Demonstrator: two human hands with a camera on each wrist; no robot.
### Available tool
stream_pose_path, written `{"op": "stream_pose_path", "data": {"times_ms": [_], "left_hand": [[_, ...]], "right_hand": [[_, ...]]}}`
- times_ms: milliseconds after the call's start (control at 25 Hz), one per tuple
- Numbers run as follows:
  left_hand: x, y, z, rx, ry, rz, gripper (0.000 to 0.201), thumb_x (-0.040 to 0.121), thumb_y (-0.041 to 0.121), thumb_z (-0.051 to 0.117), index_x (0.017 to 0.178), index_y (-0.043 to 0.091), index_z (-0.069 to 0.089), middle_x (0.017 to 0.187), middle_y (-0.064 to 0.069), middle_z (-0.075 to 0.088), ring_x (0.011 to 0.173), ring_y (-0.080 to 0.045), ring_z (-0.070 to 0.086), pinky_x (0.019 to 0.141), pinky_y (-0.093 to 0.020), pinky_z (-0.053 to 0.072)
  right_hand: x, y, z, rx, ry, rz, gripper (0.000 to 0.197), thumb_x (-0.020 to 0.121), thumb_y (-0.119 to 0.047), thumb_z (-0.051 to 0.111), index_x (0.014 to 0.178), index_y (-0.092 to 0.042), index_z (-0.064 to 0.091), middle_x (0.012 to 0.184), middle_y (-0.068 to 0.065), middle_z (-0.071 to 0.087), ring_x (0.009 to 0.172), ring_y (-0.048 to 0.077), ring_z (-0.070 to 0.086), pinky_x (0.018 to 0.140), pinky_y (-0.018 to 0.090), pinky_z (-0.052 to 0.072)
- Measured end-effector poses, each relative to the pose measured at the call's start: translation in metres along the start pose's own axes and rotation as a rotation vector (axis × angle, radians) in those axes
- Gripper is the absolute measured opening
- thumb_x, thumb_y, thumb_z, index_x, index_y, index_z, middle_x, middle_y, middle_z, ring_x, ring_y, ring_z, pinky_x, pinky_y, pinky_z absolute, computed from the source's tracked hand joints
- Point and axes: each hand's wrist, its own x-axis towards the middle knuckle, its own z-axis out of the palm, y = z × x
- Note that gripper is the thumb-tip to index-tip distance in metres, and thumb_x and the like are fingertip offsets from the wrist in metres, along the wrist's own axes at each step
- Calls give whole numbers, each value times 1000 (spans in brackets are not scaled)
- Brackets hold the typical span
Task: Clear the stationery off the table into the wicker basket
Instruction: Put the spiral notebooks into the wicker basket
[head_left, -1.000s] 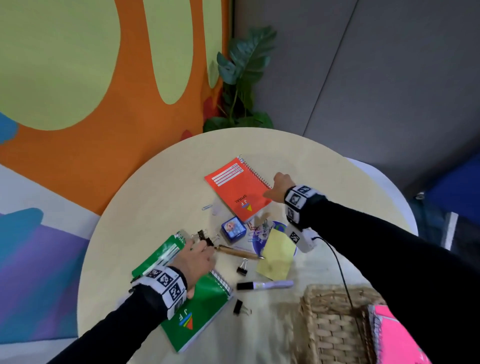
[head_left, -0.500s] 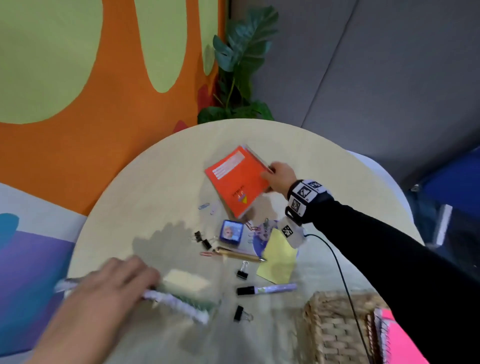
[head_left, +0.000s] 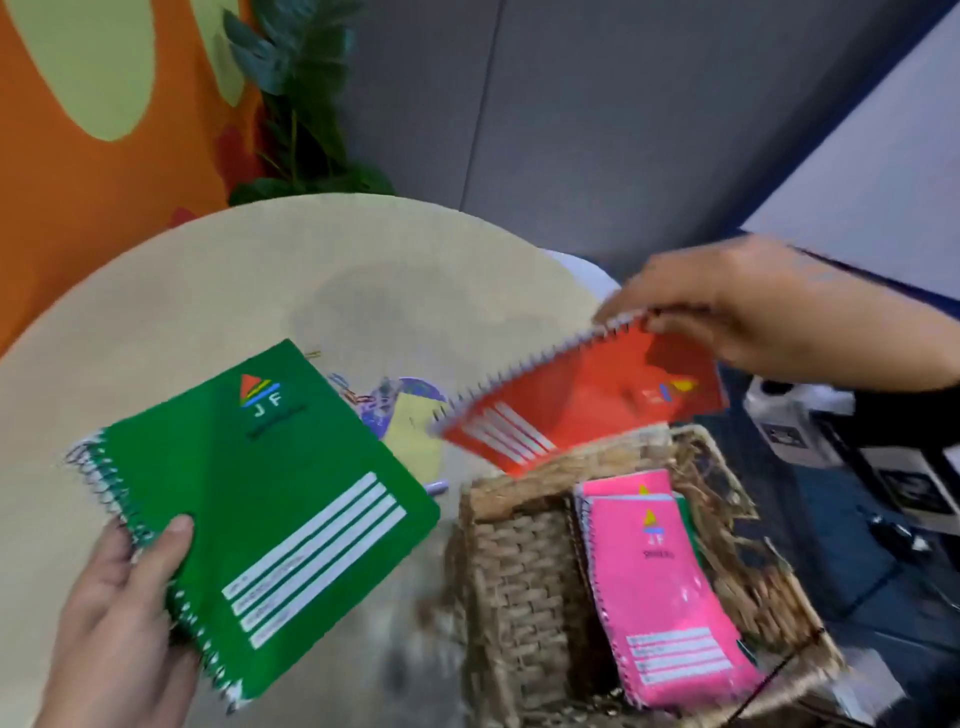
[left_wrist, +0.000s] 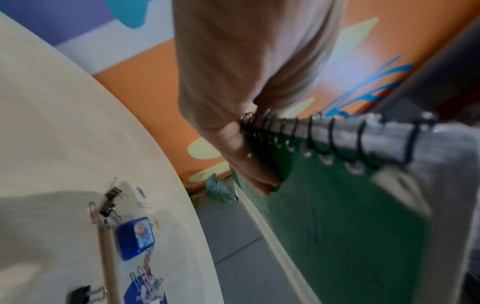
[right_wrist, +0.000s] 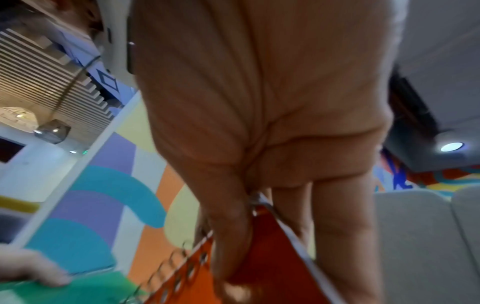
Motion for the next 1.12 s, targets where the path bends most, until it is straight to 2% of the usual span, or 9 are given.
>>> {"op": "stream_pose_path", "data": {"times_ms": [80,160,320,440,600,720,840,960,1120], "left_hand": [[-13,8,32,61,-195,-18,28,97,7,40,111,22,59,89,9,78,75,-8,74,64,-34,61],[-27,13,56,100,-230,-13,32,98,5,39,116,22,58,98,4,77,84,-14,74,71,-40,60],[-44,8,72,113,-296,-28,33,98,4,39,107,27,60,93,7,78,77,-10,75,62,-25,61],[-61,4,83,147,-343,-35,32,97,5,40,107,28,60,94,6,78,77,-11,75,58,-22,60],[-79,-2,93,172,-361,-43,30,96,8,42,111,29,58,108,-1,74,91,-19,73,78,-30,60],[-90,-9,109,193,-424,-53,32,96,12,44,116,34,55,118,1,70,108,-23,67,99,-50,48],[-99,-17,137,215,-543,-32,35,95,13,47,117,39,53,126,11,65,118,-13,60,108,-46,39],[-102,-36,166,322,-646,-22,32,94,19,51,110,47,49,125,18,61,119,-2,56,111,-39,38],[-103,-58,187,538,-783,-9,33,89,34,50,122,36,47,124,14,63,114,-8,60,104,-43,45]], "right_hand": [[-25,-8,4,-109,-311,21,40,77,-11,61,106,-39,64,107,-18,66,95,9,65,71,20,46],[-39,-15,30,-267,-584,28,43,74,-11,55,107,-37,61,110,-13,64,102,11,62,66,18,41],[-40,-25,116,-356,-875,142,33,90,-7,46,116,-13,65,121,12,65,112,35,59,86,38,48],[-33,-11,169,-383,-979,95,30,90,-5,50,117,-10,64,124,10,63,114,33,58,90,42,48],[-47,27,190,-180,-716,115,59,87,-14,59,141,-23,38,142,2,45,127,25,47,104,43,44],[-75,25,176,782,-397,442,70,84,-59,49,144,-31,28,149,-4,36,132,16,43,111,41,35],[-102,1,169,1670,-287,645,77,58,-79,57,122,-37,59,129,0,63,118,21,60,100,41,49],[-130,-3,170,1979,-133,773,78,60,-74,60,116,-21,67,121,11,68,111,28,65,89,44,56],[-161,12,170,1847,203,775,36,84,-13,48,118,-10,61,123,21,64,92,25,72,74,34,61]]}}
